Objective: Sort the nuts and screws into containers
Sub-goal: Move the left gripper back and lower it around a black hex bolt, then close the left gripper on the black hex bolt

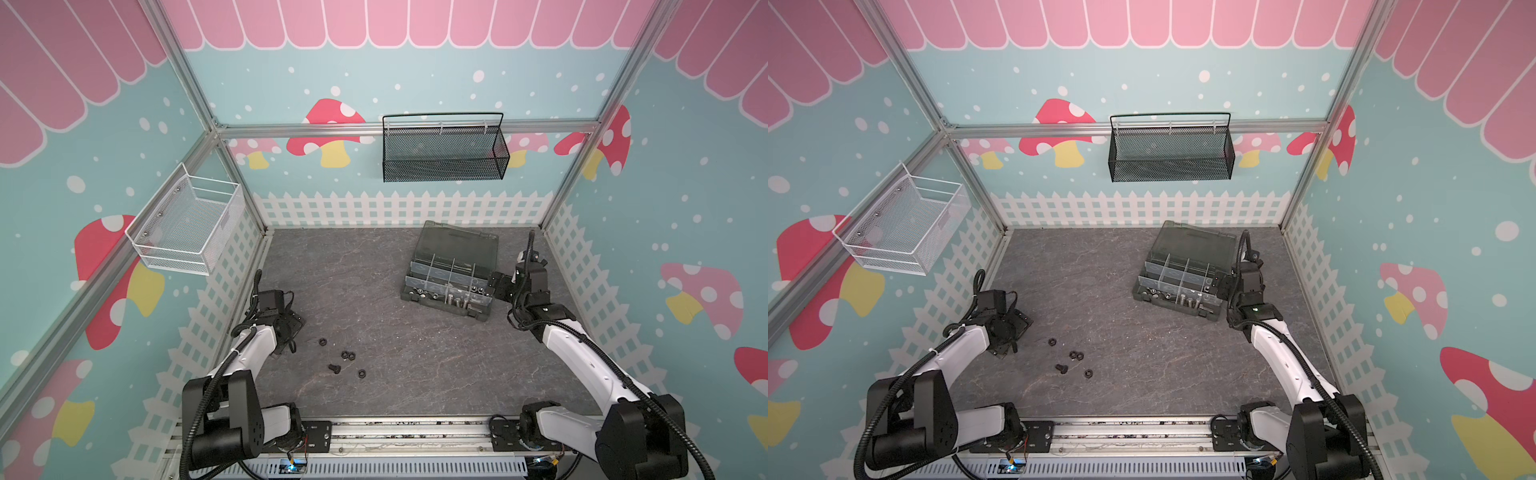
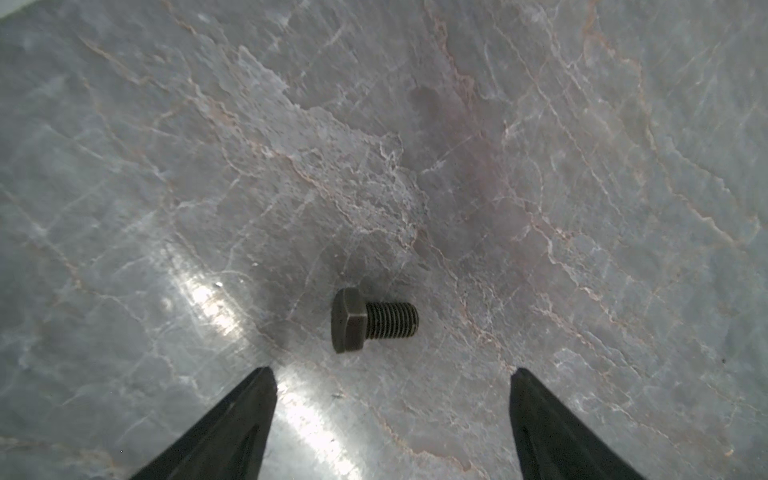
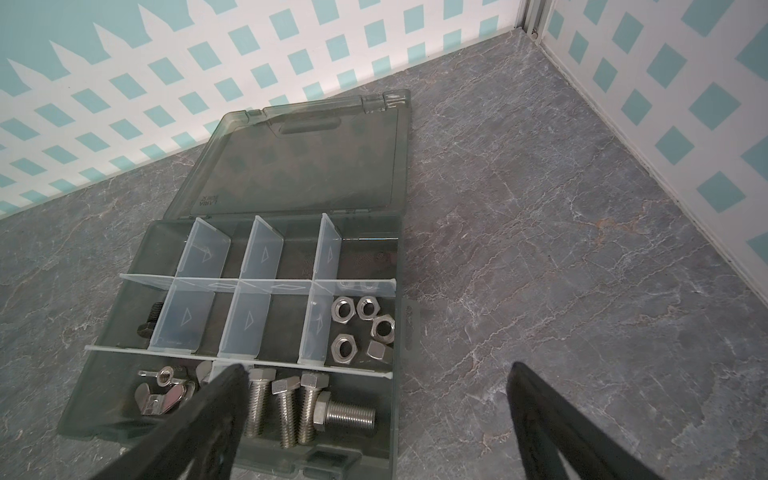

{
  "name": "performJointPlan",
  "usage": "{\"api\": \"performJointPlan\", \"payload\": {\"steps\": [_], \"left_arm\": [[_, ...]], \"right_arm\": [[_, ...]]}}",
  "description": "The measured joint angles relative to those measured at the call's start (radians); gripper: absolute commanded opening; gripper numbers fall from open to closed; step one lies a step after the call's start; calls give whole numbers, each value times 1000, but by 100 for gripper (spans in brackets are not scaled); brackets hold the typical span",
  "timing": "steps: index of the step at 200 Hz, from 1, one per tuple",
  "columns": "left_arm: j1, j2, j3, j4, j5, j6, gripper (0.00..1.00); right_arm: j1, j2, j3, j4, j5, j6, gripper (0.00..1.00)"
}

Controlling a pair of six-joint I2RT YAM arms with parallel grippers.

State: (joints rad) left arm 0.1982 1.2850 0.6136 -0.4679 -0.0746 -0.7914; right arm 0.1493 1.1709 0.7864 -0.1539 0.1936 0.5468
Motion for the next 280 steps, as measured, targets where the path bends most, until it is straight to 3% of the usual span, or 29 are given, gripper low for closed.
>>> {"api": "performJointPlan", "payload": {"steps": [41,94,191,280], "left_arm": [[0,43,0,44,6,-14,73],[3,106,13,95,0,-16,72],[3,256,120,181,-15,-13,60],[-11,237,126,76,-24,13,52]], "right_arm": [[0,22,0,2,0,0,98],[0,39,0,6,0,-3,98],[0,39,3,6,0,-4,98],[0,37,12,5,24,4,98]]}}
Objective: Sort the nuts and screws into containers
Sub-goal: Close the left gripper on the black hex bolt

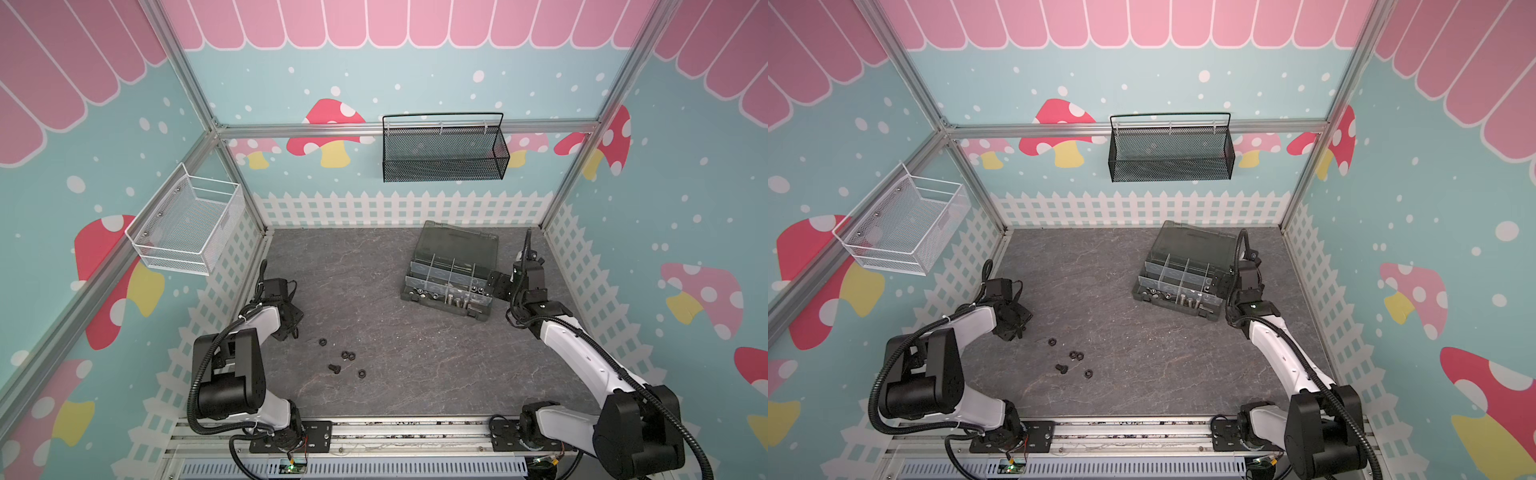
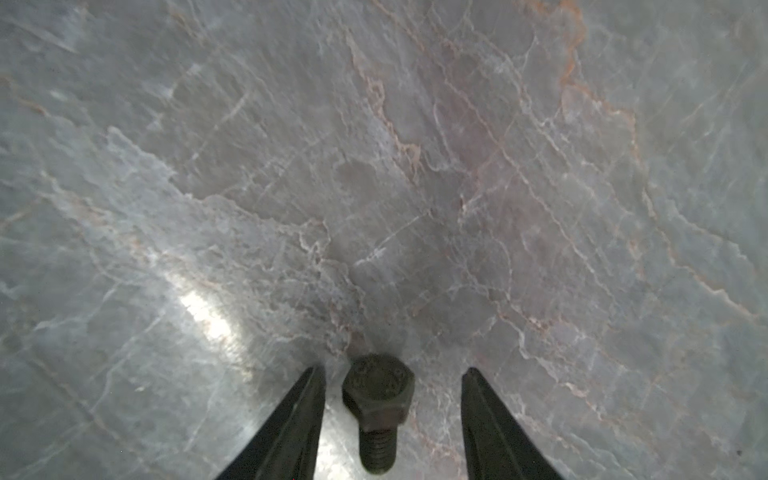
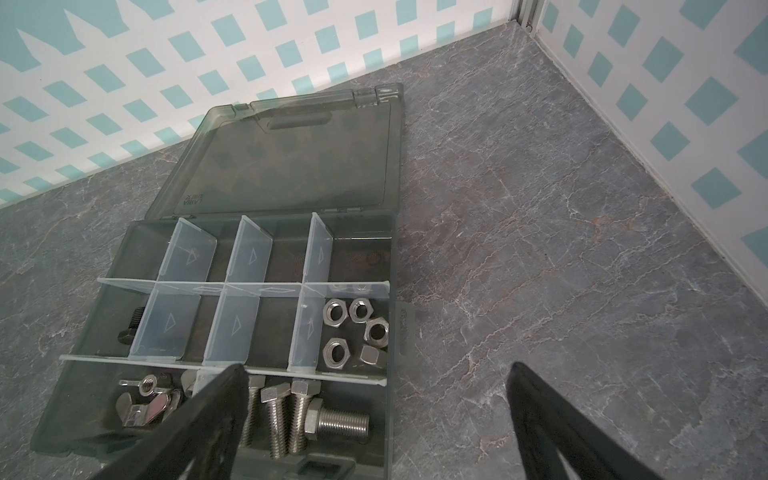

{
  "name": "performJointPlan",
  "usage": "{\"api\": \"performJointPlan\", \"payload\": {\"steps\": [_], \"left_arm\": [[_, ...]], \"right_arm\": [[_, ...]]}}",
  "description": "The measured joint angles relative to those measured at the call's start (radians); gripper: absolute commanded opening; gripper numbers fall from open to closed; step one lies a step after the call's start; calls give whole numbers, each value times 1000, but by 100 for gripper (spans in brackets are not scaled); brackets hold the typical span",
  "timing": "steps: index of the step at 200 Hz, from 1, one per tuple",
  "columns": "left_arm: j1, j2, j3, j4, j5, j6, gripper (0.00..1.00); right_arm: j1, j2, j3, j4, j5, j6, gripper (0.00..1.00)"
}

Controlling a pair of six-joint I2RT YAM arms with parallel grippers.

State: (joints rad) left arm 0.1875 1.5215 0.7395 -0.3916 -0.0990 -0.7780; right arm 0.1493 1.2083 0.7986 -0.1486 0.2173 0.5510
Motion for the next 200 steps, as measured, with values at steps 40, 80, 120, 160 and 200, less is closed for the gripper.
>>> {"api": "performJointPlan", "payload": {"steps": [40,80,120,160,200], "left_arm": [[-2,8,13,-33,-10,11,49],[-5,73,80,-64,-34,34,48],[-5,105,108,-65,-51,54,42],[-5,110,112,-68,-59,60,34],[-5,97,94,-51,-57,59,36]], "right_arm": [[0,-21,0,0,19,4,98],[0,-58,0,0,46,4,98],[0,-93,-1,-1,79,4,98],[0,-119,-14,-1,102,8,98],[0,-119,-20,-1,105,11,98]]}}
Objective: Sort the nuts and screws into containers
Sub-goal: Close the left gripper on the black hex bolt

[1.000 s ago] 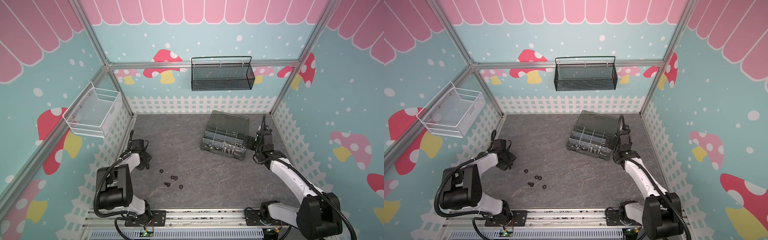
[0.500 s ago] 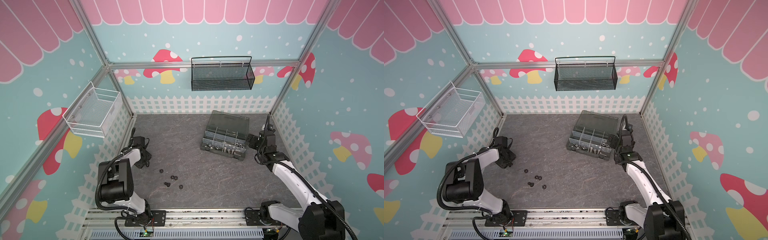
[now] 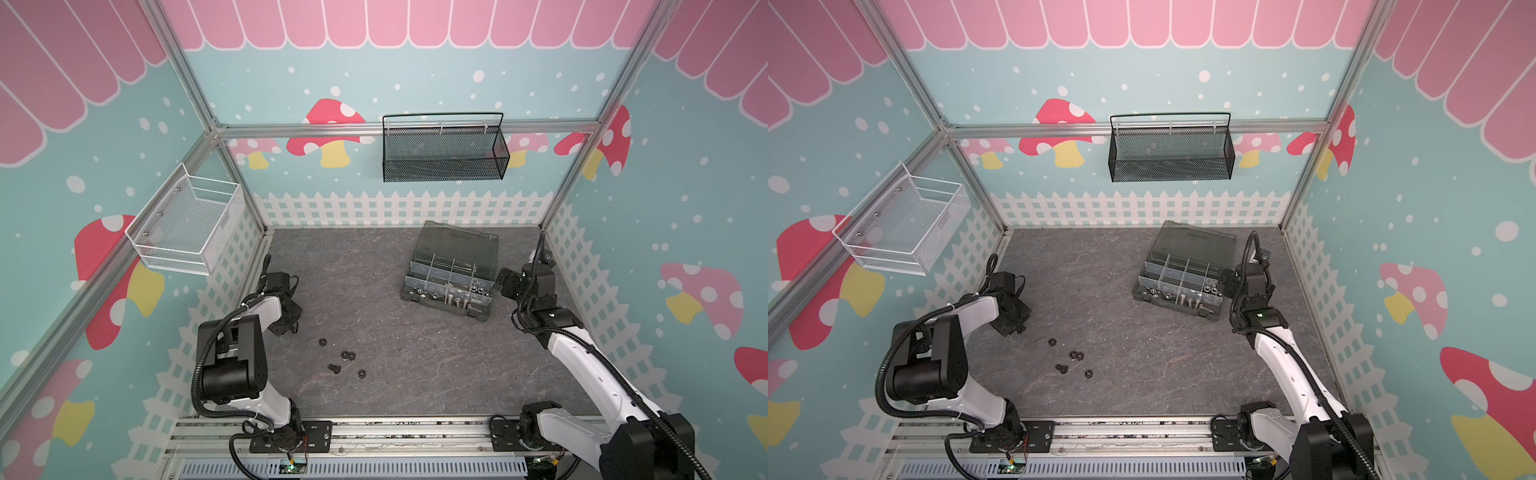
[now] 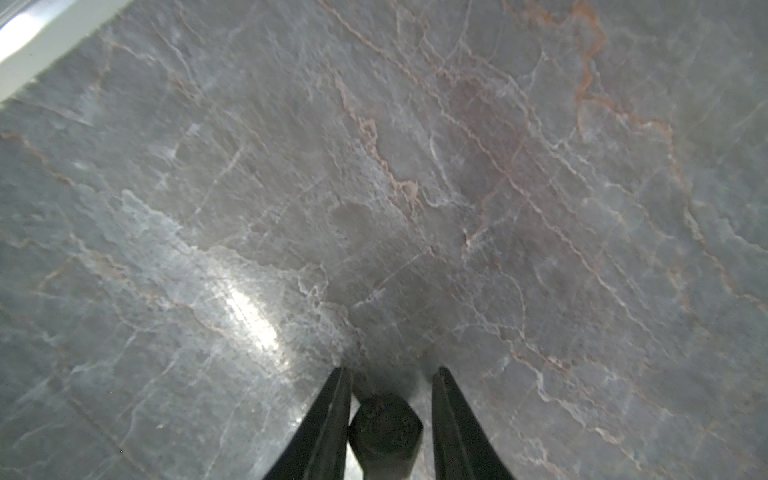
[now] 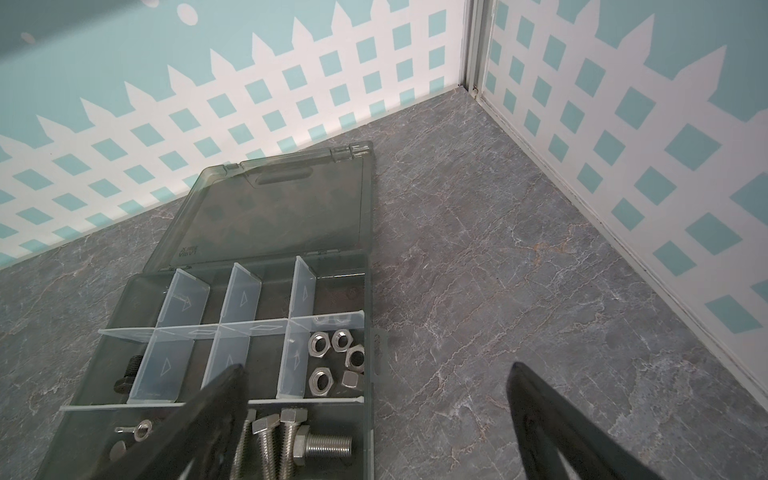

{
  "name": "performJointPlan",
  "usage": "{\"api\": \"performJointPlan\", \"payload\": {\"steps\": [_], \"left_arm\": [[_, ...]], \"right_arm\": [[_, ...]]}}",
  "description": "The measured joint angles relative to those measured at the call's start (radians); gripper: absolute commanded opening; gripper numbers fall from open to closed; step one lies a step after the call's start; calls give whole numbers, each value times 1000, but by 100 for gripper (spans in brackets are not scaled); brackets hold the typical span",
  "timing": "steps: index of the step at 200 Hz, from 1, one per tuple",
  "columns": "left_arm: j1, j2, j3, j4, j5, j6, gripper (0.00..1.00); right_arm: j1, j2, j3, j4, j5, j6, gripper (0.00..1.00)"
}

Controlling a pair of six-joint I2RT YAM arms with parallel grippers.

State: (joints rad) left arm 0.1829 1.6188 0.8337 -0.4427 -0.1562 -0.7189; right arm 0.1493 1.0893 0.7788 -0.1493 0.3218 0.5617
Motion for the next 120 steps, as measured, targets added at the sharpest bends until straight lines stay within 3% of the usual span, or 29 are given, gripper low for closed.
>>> {"api": "performJointPlan", "payload": {"steps": [22,53,120], "left_arm": [[0,-17,-16,8,19,-2,41],[-5,-35,-34,13,32,-5,40],[-15,-36,-35,11,33,-10,23]], "right_arm": [[0,0,0,0,0,2,98],[0,0,0,0,0,5,98],[0,-5,-12,0,0,8,98]]}}
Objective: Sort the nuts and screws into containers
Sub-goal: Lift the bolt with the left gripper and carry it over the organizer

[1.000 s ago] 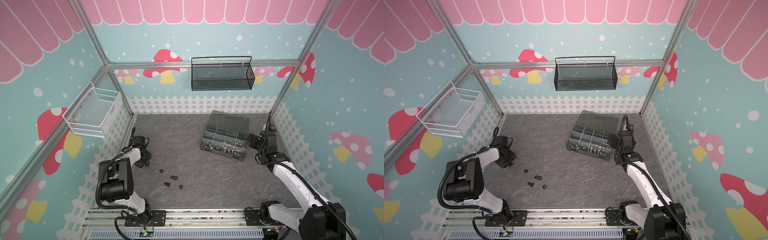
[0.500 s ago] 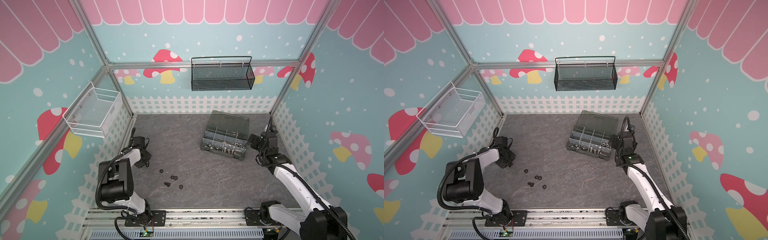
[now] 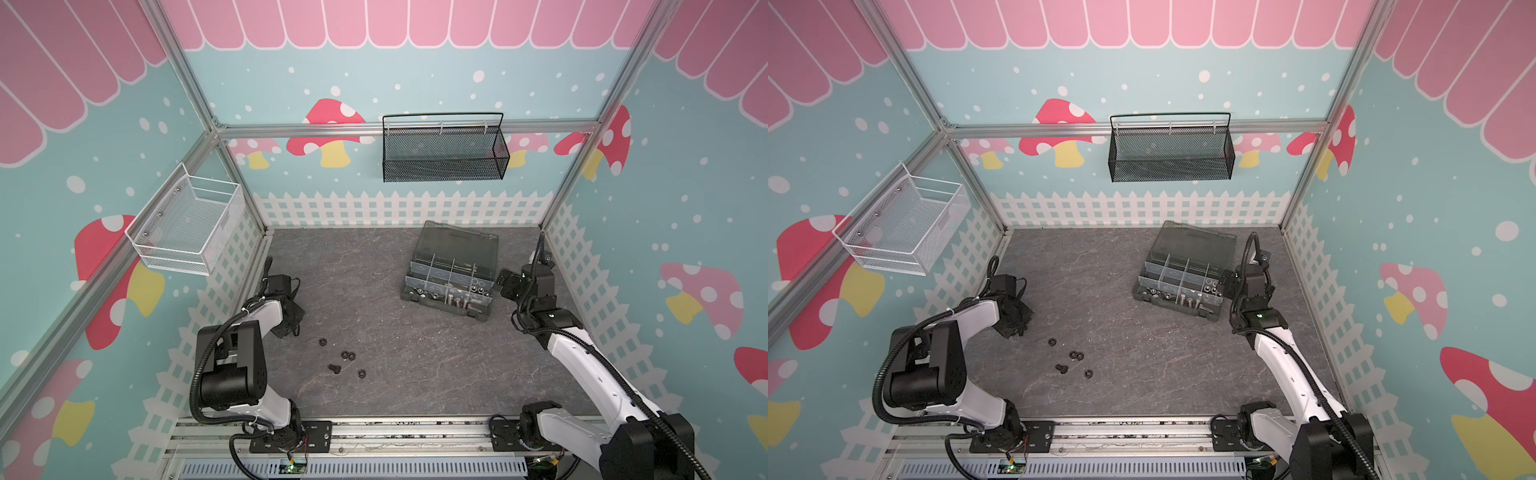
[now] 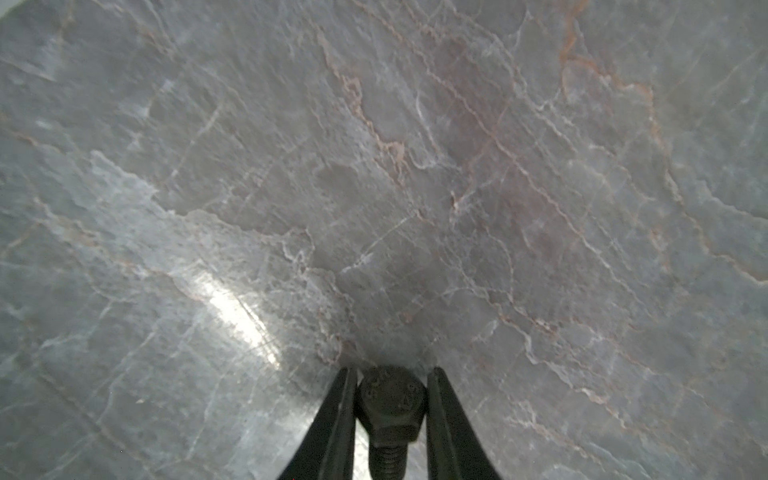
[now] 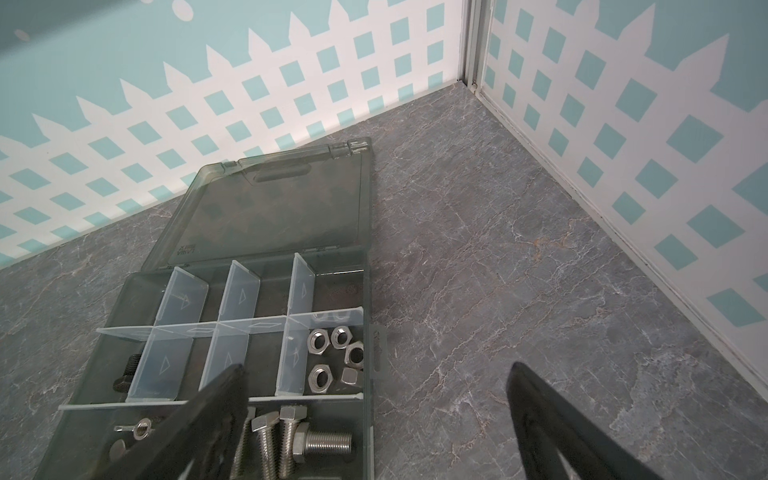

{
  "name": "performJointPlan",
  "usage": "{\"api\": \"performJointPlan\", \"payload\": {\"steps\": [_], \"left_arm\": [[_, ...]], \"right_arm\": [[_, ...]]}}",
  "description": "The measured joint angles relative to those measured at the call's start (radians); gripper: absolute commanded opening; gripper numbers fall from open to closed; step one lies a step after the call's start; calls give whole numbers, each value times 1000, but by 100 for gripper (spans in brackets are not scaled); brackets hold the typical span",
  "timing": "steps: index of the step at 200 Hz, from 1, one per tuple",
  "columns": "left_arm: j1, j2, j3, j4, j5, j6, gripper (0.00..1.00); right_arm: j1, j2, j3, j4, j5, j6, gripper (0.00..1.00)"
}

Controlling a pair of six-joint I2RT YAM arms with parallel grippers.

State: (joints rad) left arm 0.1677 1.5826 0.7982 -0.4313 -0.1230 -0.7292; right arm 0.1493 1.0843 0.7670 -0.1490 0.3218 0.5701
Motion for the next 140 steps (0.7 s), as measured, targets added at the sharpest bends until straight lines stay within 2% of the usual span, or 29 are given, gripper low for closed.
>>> {"api": "performJointPlan", "payload": {"steps": [21,68,103,140], "left_arm": [[-1,-2,0,0,1,0,17],[-69,-24,0,-33,45,-2,15],[-215,-44,58,-67,69,-16,14],[-415,-9,254,-55,81,-31,13]], "right_arm": [[0,-10,-6,0,0,0,98],[0,-13,-7,0,-11,0,98],[0,-13,-7,0,-22,0,98],[0,-13,-7,0,-26,0,98]]}}
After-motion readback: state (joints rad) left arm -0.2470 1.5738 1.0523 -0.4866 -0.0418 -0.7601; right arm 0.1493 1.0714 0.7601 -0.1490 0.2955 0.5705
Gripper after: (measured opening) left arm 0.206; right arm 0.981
